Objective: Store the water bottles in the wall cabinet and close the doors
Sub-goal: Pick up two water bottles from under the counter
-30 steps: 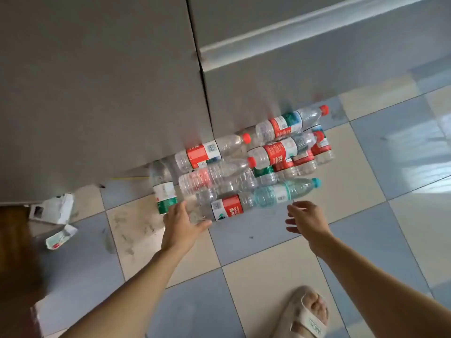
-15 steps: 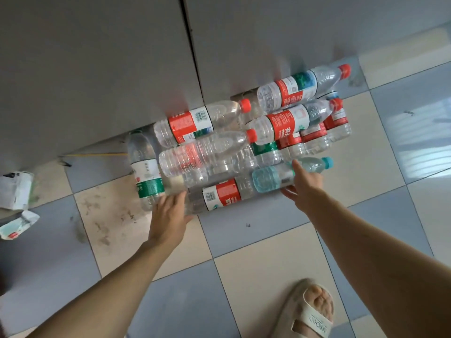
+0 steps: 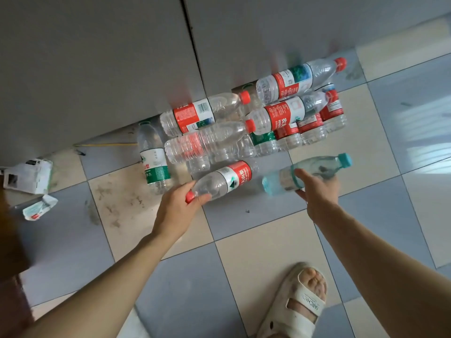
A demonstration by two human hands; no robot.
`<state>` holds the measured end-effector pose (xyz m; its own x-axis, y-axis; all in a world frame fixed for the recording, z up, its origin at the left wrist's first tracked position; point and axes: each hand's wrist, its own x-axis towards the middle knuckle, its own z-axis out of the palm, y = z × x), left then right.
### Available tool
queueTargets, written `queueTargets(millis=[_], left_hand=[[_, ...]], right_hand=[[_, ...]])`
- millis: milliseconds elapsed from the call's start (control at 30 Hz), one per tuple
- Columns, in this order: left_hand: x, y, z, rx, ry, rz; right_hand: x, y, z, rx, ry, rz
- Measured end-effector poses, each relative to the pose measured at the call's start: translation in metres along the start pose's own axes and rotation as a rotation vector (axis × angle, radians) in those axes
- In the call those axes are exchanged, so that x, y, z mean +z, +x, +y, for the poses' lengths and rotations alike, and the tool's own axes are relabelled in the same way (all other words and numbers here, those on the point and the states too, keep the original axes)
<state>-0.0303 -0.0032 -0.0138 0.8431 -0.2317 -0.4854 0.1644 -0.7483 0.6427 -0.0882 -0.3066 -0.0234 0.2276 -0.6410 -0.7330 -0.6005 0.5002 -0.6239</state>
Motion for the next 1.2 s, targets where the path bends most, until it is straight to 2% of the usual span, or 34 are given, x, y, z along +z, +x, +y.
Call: queueTargets(millis=[100,200,333,500,633,900,1200], left_hand=[[-0.007,0.002,0.035,0.102,0.072,0.083],[-0.005,0.006,0.069,0.213,0.097,0.117],[0.011,0.009,0.099,0.394,0.143,0.086],[0.032,0.004,0.101,0.523,0.156,0.062],[0.042,0.002,0.085,0.439,0.118,0.088],[0.074,0.014,0.034,0.147,-0.114,0.062],[0.102,0.024,0.032,0.082,-0.329,0.111]], right_hand=[[-0.012,-0.014,-0.004,-0.224,-0.214,-0.034],[-0.013,-0.021,-0.006,-0.364,-0.422,-0.06],[-0.009,-0.021,0.001,-0.495,-0.534,-0.123],[-0.005,-0.017,0.019,-0.633,-0.646,-0.233],[-0.001,-0.008,0.021,-0.665,-0.674,-0.292],[-0.008,0.018,0.046,-0.451,-0.605,-0.373],[0.009,0.022,0.048,-0.447,-0.311,-0.441]])
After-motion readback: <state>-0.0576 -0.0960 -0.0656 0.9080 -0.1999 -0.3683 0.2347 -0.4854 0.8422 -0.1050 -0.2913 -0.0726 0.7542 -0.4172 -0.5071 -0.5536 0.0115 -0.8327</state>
